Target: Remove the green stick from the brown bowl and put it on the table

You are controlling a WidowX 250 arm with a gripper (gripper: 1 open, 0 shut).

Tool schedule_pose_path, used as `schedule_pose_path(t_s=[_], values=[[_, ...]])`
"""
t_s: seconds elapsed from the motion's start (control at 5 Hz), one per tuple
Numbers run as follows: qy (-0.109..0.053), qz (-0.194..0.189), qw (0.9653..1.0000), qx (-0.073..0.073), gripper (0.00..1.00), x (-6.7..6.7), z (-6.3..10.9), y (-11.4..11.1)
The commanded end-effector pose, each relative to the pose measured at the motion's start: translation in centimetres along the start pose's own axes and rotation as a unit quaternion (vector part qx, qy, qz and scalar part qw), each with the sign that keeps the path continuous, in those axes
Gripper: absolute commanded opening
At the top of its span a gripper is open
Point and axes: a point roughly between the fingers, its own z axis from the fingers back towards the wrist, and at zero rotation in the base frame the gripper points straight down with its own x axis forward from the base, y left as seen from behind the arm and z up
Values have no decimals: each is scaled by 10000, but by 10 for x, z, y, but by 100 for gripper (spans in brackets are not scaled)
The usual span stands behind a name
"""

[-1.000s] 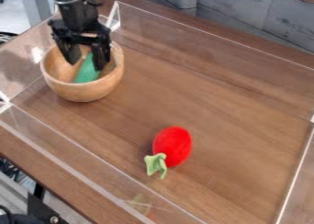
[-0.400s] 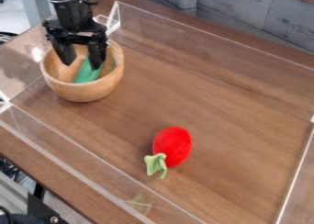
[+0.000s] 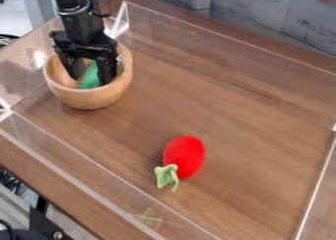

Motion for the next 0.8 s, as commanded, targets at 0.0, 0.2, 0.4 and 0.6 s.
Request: schedule_pose_path(t_s=[0.0, 0.2, 0.4, 0.6], values=[[-298, -101, 9994, 112, 0, 7, 26, 8], [-300, -43, 9995, 113, 0, 10, 23, 24], [-347, 26, 9993, 109, 0, 13, 26, 38], [-391, 128, 9991, 91, 0, 18, 44, 29]])
